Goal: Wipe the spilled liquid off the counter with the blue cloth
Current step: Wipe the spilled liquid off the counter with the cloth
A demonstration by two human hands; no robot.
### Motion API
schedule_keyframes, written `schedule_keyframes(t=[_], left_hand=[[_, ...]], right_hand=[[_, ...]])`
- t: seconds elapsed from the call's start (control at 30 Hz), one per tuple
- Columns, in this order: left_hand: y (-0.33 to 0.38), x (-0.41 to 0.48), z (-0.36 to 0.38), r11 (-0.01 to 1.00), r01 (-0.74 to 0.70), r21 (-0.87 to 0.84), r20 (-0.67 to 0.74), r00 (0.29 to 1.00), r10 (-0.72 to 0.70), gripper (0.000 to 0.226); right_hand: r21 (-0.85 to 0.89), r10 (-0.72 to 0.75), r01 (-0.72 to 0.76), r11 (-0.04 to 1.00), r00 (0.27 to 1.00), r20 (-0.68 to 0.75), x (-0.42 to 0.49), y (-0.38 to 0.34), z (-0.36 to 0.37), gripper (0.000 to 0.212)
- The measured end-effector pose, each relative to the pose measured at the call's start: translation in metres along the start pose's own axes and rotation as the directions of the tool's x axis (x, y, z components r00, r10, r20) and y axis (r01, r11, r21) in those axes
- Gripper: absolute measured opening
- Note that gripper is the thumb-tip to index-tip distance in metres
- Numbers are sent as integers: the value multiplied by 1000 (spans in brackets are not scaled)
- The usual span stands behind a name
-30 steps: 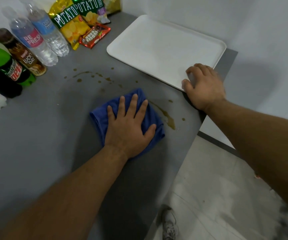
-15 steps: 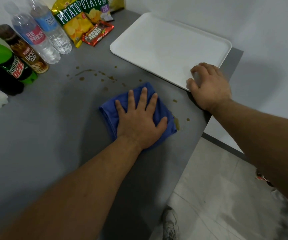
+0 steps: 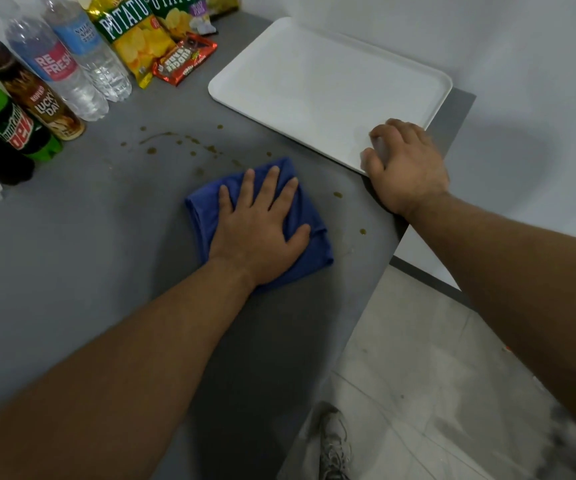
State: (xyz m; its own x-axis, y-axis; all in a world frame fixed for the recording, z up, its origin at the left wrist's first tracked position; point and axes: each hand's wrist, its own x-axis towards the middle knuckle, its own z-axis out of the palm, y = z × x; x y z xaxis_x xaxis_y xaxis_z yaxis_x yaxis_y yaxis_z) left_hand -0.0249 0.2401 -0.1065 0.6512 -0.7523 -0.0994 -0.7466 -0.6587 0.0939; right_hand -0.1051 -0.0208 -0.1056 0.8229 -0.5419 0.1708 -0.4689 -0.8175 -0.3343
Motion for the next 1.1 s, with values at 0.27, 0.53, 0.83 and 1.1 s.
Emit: schedule_keyframes(t=[0.27, 0.53, 0.83, 1.1], left_hand=[[23, -43, 6, 968, -251, 14, -12, 968, 251, 78], [3, 17, -7, 986, -169, 3, 14, 985, 169, 78], [25, -29, 5, 962, -274, -1, -25, 961, 274, 76], [47, 23, 0, 996, -93, 1, 26, 995, 93, 76]], right_hand=[[3, -13, 13, 1000, 1000, 5, 1, -1, -3, 44], [-12, -42, 42, 999, 999, -14, 0, 1, -2, 41], [11, -53, 53, 999, 998, -19, 0, 1, -3, 39], [23, -51, 51, 998, 998, -22, 0, 2, -4, 39]])
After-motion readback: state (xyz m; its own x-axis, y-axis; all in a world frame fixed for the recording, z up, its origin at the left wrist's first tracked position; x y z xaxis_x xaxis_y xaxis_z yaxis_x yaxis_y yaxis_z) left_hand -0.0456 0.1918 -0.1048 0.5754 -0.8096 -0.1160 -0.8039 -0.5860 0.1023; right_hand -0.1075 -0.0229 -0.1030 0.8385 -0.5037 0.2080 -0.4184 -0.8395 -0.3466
